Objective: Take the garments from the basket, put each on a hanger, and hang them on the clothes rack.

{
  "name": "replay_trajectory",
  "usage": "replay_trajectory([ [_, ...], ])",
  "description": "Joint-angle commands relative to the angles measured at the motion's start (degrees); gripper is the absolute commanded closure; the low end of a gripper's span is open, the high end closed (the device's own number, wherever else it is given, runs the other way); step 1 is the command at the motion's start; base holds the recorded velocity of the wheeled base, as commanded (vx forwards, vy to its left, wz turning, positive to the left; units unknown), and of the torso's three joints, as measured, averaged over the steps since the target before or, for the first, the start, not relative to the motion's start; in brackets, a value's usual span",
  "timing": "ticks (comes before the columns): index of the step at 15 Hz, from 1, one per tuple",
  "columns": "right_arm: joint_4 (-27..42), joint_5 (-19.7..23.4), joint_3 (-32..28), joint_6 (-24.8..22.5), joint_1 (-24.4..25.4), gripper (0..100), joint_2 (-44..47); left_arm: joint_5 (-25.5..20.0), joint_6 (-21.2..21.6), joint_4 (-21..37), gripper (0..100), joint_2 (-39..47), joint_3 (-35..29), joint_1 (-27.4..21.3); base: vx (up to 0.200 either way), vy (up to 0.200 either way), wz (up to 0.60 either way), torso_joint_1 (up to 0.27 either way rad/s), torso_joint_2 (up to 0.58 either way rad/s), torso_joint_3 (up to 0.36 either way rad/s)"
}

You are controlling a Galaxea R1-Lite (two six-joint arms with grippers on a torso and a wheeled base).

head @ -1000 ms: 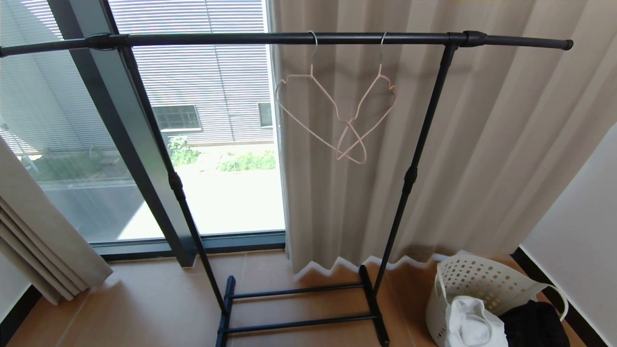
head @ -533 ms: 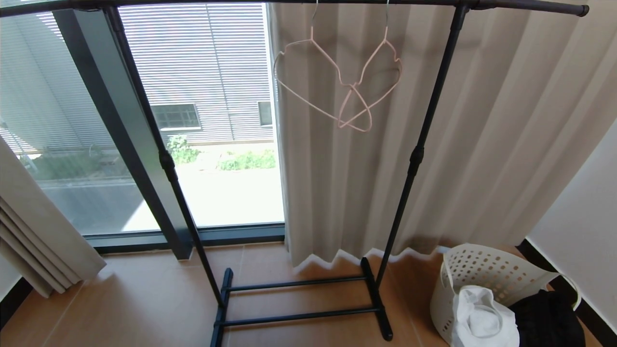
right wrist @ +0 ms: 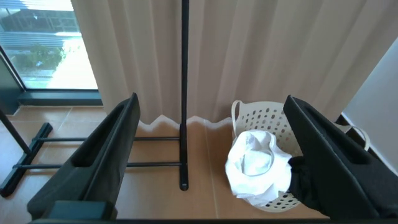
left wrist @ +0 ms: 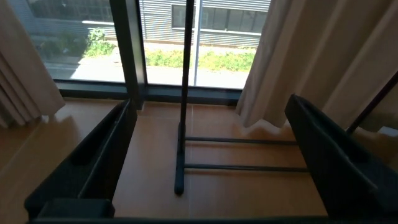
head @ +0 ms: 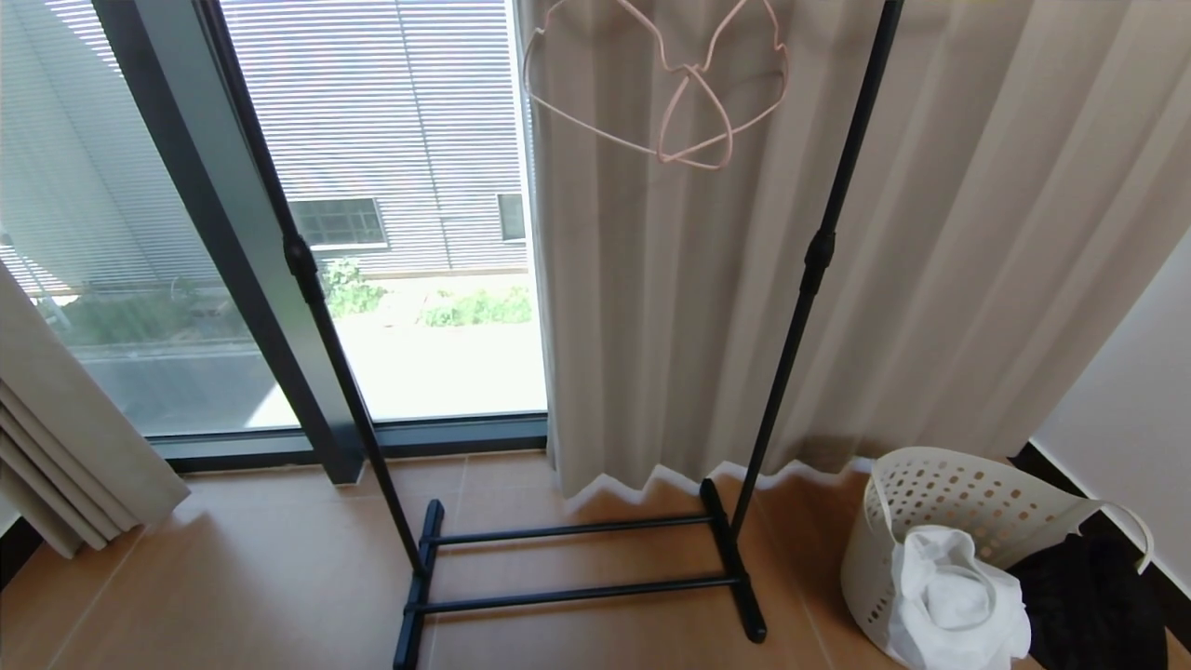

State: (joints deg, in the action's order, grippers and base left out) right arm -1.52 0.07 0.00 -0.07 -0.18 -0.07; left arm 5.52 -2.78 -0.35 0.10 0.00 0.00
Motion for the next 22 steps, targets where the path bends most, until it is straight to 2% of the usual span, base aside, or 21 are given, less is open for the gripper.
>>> replay_trajectory([
  [1,-0.06,0.01,0.00,-0.01,0.01,0,0.07,0.01,-0.03,-0.09,0,-0.01,0.00,0.00,0.000,0.000,0.00,-0.041,0.33,0.281],
  [5,-0.06,0.01,0.00,-0.01,0.01,0,0.07,0.10,-0.03,-0.09,0,-0.01,0.00,0.00,0.000,0.000,0.00,-0.014,0.09,0.082],
  [10,-0.06,0.01,0.00,-0.01,0.01,0,0.07,0.10,-0.03,-0.09,0,-0.01,0.00,0.00,0.000,0.000,-0.60,0.001,0.01,0.010],
  [12,-0.06,0.01,0.00,-0.01,0.01,0,0.07,0.10,-0.03,-0.09,0,-0.01,0.00,0.00,0.000,0.000,0.00,0.000,0.00,0.000],
  [21,-0.06,0.01,0.00,-0.10,0.01,0,0.07,0.10,0.05,-0.09,0,-0.01,0.00,0.00,0.000,-0.200,0.00,0.003,0.00,0.003],
  [22,-0.06,0.01,0.00,-0.01,0.01,0,0.07,0.10,-0.03,-0.09,0,-0.01,0.00,0.00,0.200,-0.200,0.00,-0.002,0.01,0.002],
])
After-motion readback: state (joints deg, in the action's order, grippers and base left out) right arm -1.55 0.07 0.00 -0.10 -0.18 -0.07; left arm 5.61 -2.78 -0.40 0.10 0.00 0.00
